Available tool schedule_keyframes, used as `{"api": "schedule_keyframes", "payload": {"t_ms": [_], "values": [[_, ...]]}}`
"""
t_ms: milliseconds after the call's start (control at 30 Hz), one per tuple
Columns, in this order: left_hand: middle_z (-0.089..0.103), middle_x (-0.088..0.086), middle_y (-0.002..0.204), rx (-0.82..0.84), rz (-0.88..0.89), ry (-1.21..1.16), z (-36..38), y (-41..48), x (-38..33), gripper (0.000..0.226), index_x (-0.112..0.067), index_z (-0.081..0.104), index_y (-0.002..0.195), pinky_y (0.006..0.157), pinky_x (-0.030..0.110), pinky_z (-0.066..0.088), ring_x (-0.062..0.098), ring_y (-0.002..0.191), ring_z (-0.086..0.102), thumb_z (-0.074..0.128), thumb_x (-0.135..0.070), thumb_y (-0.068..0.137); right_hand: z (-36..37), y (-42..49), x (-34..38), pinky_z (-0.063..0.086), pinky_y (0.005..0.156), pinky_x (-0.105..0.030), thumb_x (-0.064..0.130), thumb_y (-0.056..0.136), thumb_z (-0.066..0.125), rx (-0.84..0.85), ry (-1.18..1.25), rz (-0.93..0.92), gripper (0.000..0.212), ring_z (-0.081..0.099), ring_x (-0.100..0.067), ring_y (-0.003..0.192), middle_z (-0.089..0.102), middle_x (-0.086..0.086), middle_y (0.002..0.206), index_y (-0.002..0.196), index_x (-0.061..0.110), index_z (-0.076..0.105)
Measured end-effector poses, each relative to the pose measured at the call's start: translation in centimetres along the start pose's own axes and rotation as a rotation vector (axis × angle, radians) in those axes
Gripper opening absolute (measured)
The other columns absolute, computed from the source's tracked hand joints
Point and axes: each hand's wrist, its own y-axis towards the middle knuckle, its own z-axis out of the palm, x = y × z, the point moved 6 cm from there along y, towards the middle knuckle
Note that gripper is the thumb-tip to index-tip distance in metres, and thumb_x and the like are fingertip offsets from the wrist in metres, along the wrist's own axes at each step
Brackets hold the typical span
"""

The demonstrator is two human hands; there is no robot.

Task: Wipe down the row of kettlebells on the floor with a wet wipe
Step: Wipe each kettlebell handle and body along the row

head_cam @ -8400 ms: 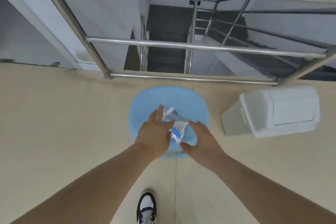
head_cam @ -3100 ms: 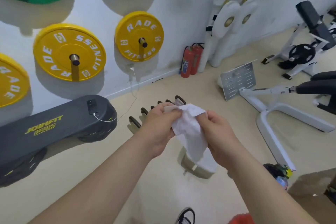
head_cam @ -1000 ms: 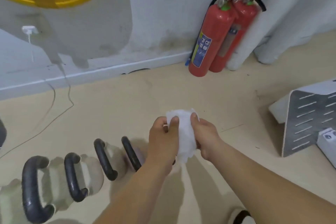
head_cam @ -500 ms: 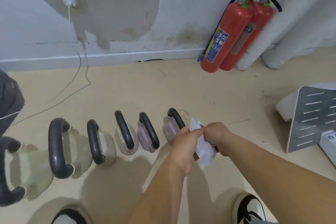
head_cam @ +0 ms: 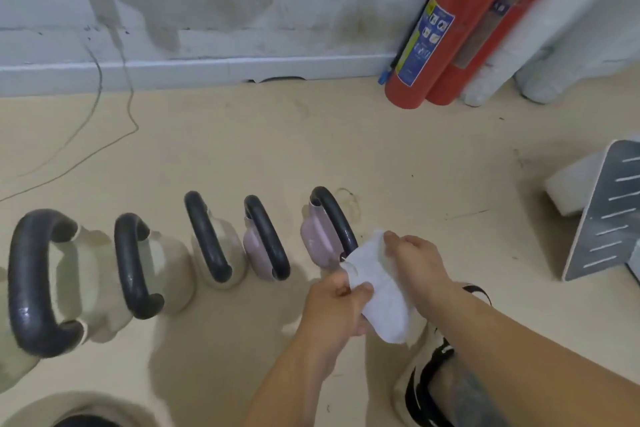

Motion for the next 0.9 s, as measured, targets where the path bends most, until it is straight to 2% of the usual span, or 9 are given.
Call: {"api": "schedule_keyframes", "payload": {"t_ms": [67, 133, 233, 367, 500, 567, 700, 800, 900], "values": [[0.07, 0.018, 0.091, 0.015, 0.053, 0.112, -0.6, 0.6, 0.2, 0.028, 0.009, 0.062, 0.094, 0.058, 0.021, 0.052, 0.02, 0.072, 0.065, 0.071, -0.016, 0.09, 0.8, 0.0, -0.9, 0.042, 0.056, -0.025, 0.013, 0.089, 0.057, 0.036, 0.124, 0.023, 0.018, 0.048, -0.023, 0.064, 0.053, -0.011, 0.074, 0.077, 0.002, 0.053], [0.076, 0.007, 0.087, 0.026, 0.088, 0.196, -1.3, 0.9, 0.2, 0.004, -0.005, 0.072, 0.09, 0.059, 0.016, 0.05, 0.017, 0.072, 0.07, 0.069, -0.007, 0.088, 1.5, -0.3, -2.3, 0.036, 0.046, -0.02, 0.005, 0.082, 0.054, 0.034, 0.215, 0.048, 0.015, 0.041, -0.02, 0.057, 0.044, -0.008, 0.068, 0.072, 0.008, 0.044], [0.068, -0.008, 0.068, -0.01, 0.092, 0.252, -2.1, 1.5, 0.8, 0.02, -0.015, 0.069, 0.076, 0.056, 0.018, 0.046, 0.01, 0.06, 0.06, 0.061, 0.003, 0.081, 2.2, -0.6, -4.2, 0.03, 0.046, -0.02, 0.002, 0.069, 0.048, 0.025, 0.229, 0.074, 0.012, 0.037, -0.021, 0.063, 0.039, -0.01, 0.073, 0.077, 0.011, 0.047], [0.065, -0.002, 0.071, -0.072, 0.085, 0.235, -1.9, 2.0, 1.3, 0.018, -0.014, 0.068, 0.076, 0.061, 0.029, 0.051, 0.015, 0.068, 0.057, 0.058, 0.0, 0.077, 2.2, -0.1, -5.4, 0.026, 0.049, -0.026, -0.014, 0.074, 0.041, -0.014, 0.141, 0.082, 0.022, 0.033, -0.022, 0.063, 0.039, -0.011, 0.071, 0.073, 0.007, 0.047], [0.068, 0.012, 0.081, -0.116, 0.119, 0.135, -1.7, 2.4, 0.5, 0.018, -0.011, 0.068, 0.08, 0.063, 0.035, 0.057, 0.015, 0.069, 0.057, 0.052, -0.001, 0.079, 2.3, 0.9, -4.5, 0.025, 0.054, -0.027, -0.011, 0.077, 0.038, -0.074, 0.132, 0.015, 0.006, 0.033, -0.022, 0.064, 0.042, -0.012, 0.07, 0.079, -0.009, 0.044], [0.053, 0.01, 0.069, -0.142, 0.152, 0.107, -1.9, 2.6, -0.1, 0.009, -0.005, 0.057, 0.074, 0.056, 0.036, 0.044, 0.017, 0.063, 0.043, 0.051, -0.003, 0.082, 3.1, 1.2, -3.5, 0.03, 0.053, -0.026, -0.004, 0.08, 0.042, -0.065, 0.154, -0.04, 0.006, 0.038, -0.021, 0.062, 0.046, -0.01, 0.068, 0.079, -0.006, 0.047], [0.027, -0.004, 0.061, -0.178, 0.182, 0.015, -2.2, 3.2, -1.0, 0.031, -0.012, 0.033, 0.063, 0.05, 0.019, 0.021, 0.012, 0.058, 0.023, 0.051, 0.001, 0.083, 5.1, 1.1, -2.1, 0.032, 0.053, -0.026, 0.001, 0.081, 0.05, -0.04, 0.165, -0.109, 0.009, 0.039, -0.019, 0.063, 0.043, -0.007, 0.07, 0.077, 0.0, 0.042], [0.035, -0.007, 0.056, -0.178, 0.208, 0.051, -1.9, 3.8, -0.4, 0.027, -0.008, 0.043, 0.062, 0.048, 0.015, 0.024, 0.009, 0.053, 0.028, 0.052, 0.003, 0.084, 4.7, 1.7, -1.6, 0.034, 0.057, -0.028, -0.012, 0.084, 0.046, -0.115, 0.206, -0.098, 0.01, 0.042, -0.021, 0.065, 0.046, -0.01, 0.07, 0.078, -0.003, 0.046], [0.049, -0.01, 0.062, -0.247, 0.344, 0.226, -1.4, 4.0, -0.6, 0.02, -0.021, 0.052, 0.07, 0.053, 0.018, 0.032, 0.009, 0.056, 0.041, 0.054, -0.013, 0.087, 3.8, 3.2, -0.4, 0.032, 0.053, -0.024, -0.015, 0.085, 0.043, -0.138, 0.243, -0.066, 0.019, 0.035, -0.02, 0.063, 0.04, -0.009, 0.069, 0.074, 0.0, 0.041]]}}
